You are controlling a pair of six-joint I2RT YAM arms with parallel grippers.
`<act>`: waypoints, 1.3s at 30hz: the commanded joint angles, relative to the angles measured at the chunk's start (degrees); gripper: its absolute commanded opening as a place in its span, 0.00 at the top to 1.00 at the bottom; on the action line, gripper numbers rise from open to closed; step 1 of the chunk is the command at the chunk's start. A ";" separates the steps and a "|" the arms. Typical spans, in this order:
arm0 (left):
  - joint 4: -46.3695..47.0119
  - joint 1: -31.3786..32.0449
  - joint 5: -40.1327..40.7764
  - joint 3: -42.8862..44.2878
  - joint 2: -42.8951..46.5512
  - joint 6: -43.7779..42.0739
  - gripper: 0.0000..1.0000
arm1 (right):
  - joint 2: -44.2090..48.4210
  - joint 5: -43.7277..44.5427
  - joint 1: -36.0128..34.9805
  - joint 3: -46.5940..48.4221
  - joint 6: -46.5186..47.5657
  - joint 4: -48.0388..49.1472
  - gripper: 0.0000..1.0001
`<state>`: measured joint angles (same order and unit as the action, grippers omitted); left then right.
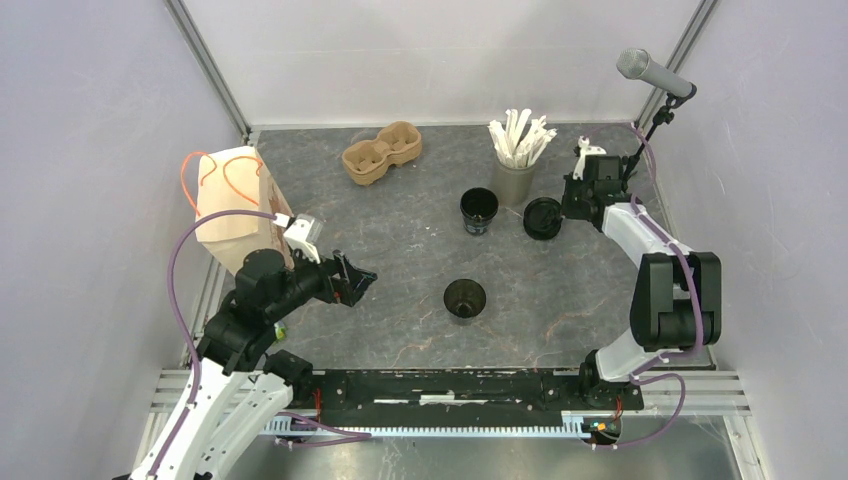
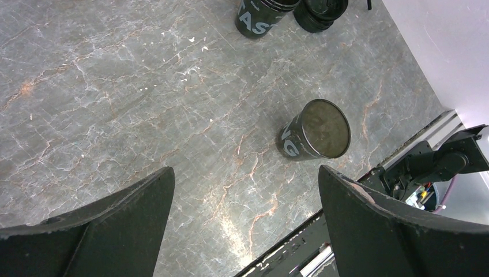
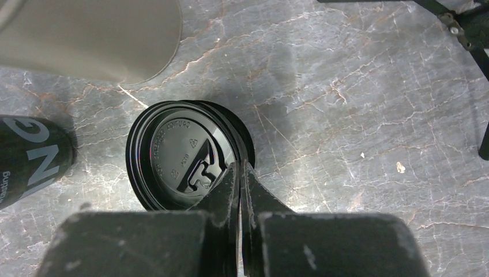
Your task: Pack the takeout coffee
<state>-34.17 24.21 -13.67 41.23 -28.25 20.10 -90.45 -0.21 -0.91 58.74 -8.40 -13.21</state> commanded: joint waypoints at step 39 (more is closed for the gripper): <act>19.96 14.11 5.00 23.98 -43.01 11.80 0.18 | 2.46 -33.61 12.86 -10.05 -12.86 18.50 1.00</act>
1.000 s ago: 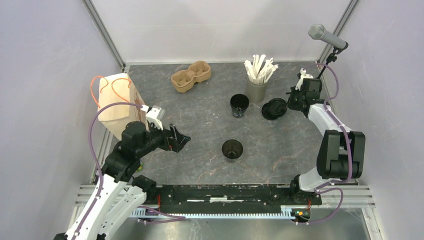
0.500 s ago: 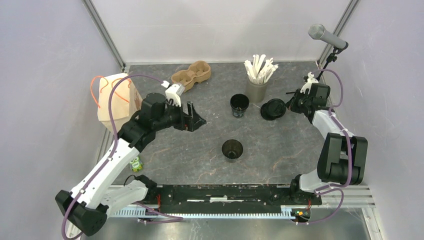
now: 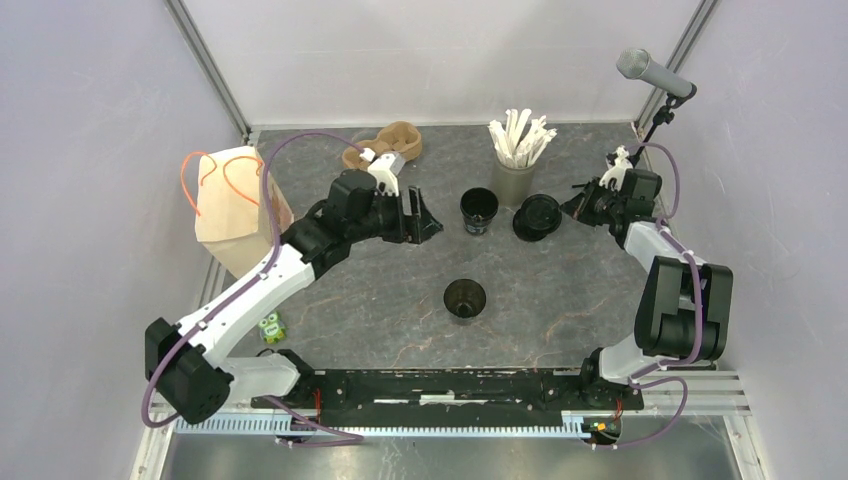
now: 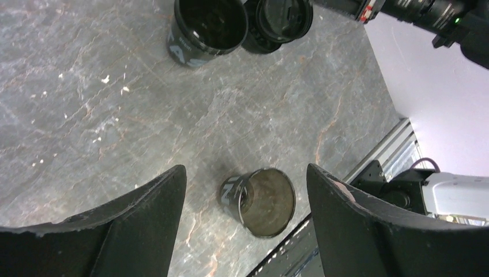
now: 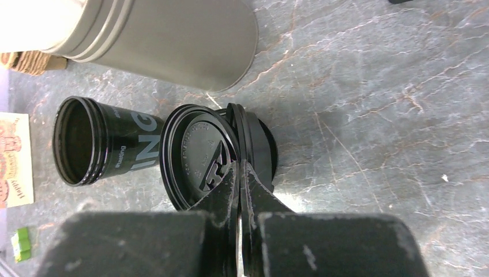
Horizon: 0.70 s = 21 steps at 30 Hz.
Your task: Pack the takeout coffee
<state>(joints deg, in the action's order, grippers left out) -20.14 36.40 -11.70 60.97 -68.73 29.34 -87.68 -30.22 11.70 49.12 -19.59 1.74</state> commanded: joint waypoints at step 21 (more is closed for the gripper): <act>20.49 15.22 23.72 24.49 -34.64 15.36 0.35 | 0.82 -12.72 2.99 -3.90 -4.90 8.64 1.00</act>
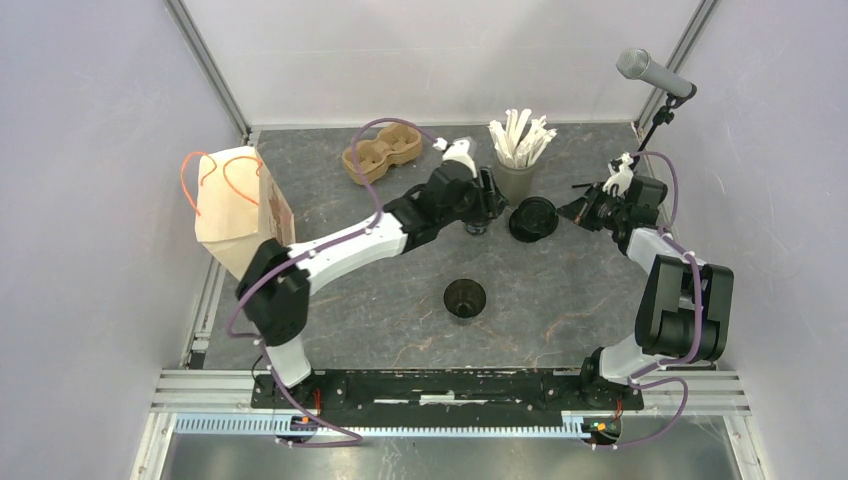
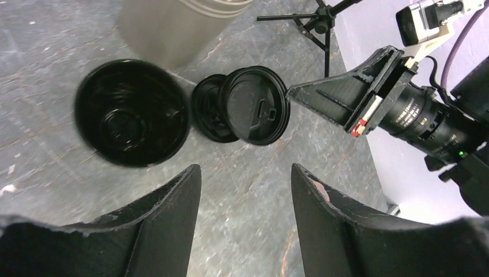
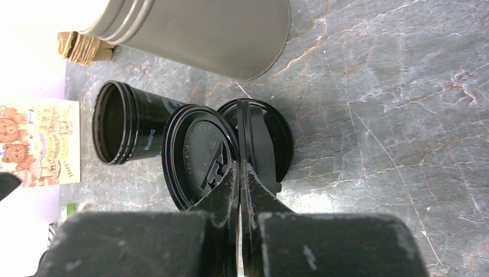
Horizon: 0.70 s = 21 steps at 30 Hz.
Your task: Pack the takeout coffee
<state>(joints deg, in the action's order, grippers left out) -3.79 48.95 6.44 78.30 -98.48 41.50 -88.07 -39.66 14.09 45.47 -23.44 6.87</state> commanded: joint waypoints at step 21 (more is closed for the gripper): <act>4.99 4.22 9.04 19.95 -25.18 13.96 0.40 | 1.31 -5.87 1.78 -1.53 -3.70 6.50 1.00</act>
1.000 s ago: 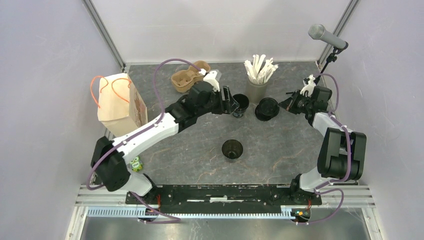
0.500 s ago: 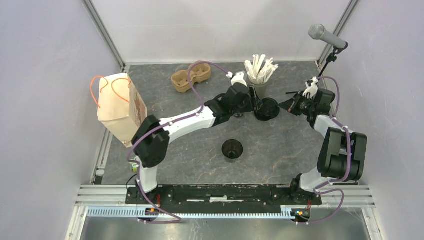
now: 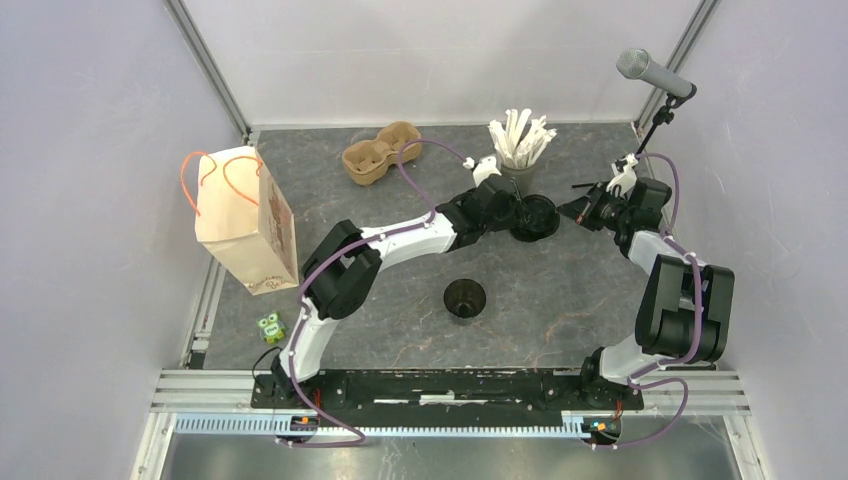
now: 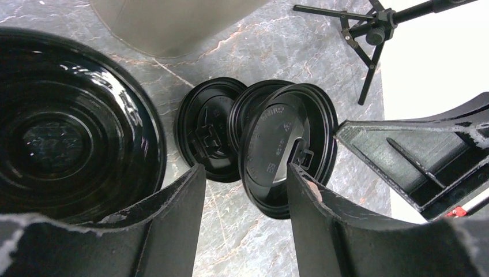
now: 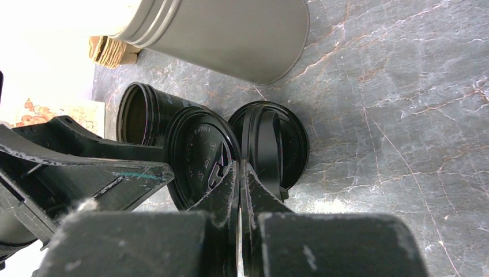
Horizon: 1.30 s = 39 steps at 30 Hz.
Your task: Pack the takeout coffee
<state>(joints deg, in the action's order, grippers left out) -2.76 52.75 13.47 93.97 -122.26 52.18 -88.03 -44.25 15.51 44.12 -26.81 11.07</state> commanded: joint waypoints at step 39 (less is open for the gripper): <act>-2.85 0.49 10.70 6.30 5.73 -6.36 0.98 | 3.54 3.45 0.93 4.42 5.18 -7.16 0.65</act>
<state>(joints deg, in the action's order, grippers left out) -4.16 53.04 18.02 97.56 -123.87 50.83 -87.02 -42.26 15.90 45.08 -23.40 5.15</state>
